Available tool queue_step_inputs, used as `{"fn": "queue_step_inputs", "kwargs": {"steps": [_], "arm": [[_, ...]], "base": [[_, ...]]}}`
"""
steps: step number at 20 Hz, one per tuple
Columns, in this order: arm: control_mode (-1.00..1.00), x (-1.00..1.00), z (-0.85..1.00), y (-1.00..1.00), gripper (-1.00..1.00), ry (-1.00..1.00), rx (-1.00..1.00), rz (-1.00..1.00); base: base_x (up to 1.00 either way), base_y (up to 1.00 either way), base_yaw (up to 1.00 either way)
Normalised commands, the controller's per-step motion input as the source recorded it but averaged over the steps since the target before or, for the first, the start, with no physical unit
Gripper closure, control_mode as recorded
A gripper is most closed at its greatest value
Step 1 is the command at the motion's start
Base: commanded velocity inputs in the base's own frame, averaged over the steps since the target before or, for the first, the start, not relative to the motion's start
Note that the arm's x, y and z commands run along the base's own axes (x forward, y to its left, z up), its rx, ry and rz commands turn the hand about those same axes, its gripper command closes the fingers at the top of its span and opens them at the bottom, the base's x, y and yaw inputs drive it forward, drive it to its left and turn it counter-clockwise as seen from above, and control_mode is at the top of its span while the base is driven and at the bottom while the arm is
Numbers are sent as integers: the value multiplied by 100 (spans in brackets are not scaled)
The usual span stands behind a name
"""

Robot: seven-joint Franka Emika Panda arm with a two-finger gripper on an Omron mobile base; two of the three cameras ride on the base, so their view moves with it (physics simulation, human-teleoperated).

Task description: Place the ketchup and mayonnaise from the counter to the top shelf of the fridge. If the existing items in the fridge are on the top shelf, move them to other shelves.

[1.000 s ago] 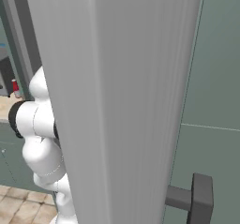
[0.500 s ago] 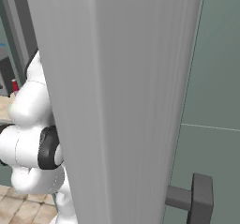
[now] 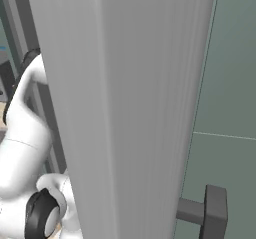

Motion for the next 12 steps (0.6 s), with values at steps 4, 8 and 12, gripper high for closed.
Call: {"fn": "queue_step_inputs", "kwargs": {"steps": [4, 8, 12], "arm": [[-100, -100, 17, -23, 100, 0, 0, 2], [-100, -100, -12, -16, 100, 10, -8, 7], [-100, -100, -78, 0, 100, 37, -23, 15]], "base": [[0, 0, 0], [0, 0, 0], [0, 0, 0]]}}
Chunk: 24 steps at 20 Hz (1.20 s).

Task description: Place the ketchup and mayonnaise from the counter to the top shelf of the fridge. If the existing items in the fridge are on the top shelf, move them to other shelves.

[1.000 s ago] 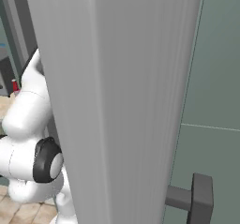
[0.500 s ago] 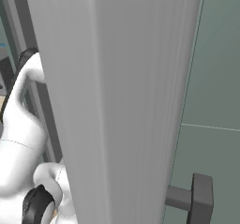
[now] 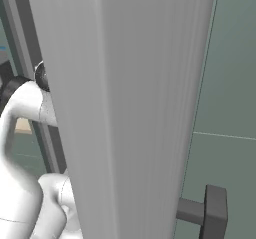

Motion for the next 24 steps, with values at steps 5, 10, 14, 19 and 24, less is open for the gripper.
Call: {"fn": "queue_step_inputs", "kwargs": {"steps": [5, 10, 14, 19, 24], "arm": [[-100, -100, -100, 7, 100, 68, -32, 21], [-100, -42, -100, 39, 100, 43, -9, 7], [-100, 59, -85, 4, 100, -5, 16, 0], [-100, 84, -44, 4, 100, -14, 10, 0], [-100, 100, -5, 7, 100, -3, 1, -5]], "base": [[0, 0, 0], [0, 0, 0], [0, 0, 0], [0, 0, 0], [0, 0, 0]]}}
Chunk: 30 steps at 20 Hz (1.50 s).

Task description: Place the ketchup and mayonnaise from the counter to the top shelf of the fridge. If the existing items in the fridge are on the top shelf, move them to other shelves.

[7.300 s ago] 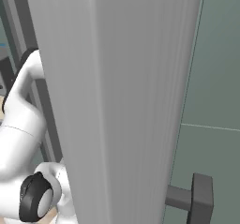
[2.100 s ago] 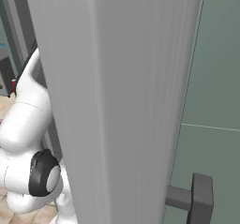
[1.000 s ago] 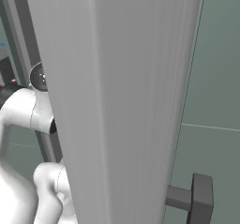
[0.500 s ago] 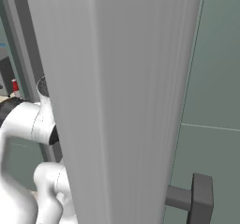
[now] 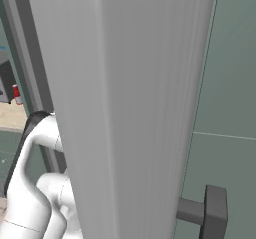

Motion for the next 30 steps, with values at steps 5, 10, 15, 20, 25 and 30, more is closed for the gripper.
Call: {"fn": "queue_step_inputs", "kwargs": {"steps": [5, 10, 15, 20, 25, 30], "arm": [[-100, 100, 0, 4, 100, 2, 0, -4], [-100, 80, -2, 0, 100, 11, 0, 0], [-100, 60, -35, 0, 100, 10, 0, 0], [-100, 47, -57, 0, 100, 2, -2, 0], [-100, 78, -21, 0, 100, -6, 0, 0], [-100, 92, -15, 0, -100, -5, 0, 0]], "base": [[0, 0, 0], [0, 0, 0], [0, 0, 0], [0, 0, 0], [0, 0, 0], [0, 0, 0]]}}
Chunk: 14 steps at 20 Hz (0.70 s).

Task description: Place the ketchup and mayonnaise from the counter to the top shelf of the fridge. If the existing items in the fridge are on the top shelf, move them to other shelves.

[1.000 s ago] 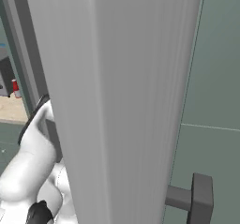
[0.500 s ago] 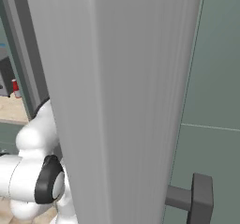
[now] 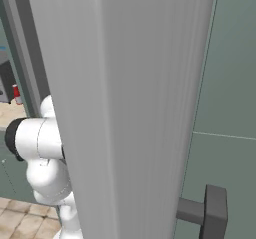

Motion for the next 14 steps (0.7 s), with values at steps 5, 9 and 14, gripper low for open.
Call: {"fn": "queue_step_inputs", "kwargs": {"steps": [5, 9, 14], "arm": [[-100, 17, -3, 3, -100, 0, 0, -1], [-100, 0, 15, 0, -100, -2, 2, -4], [-100, -17, 83, 0, -100, -12, 0, -7]], "base": [[0, 0, 0], [0, 0, 0], [0, 0, 0]]}}
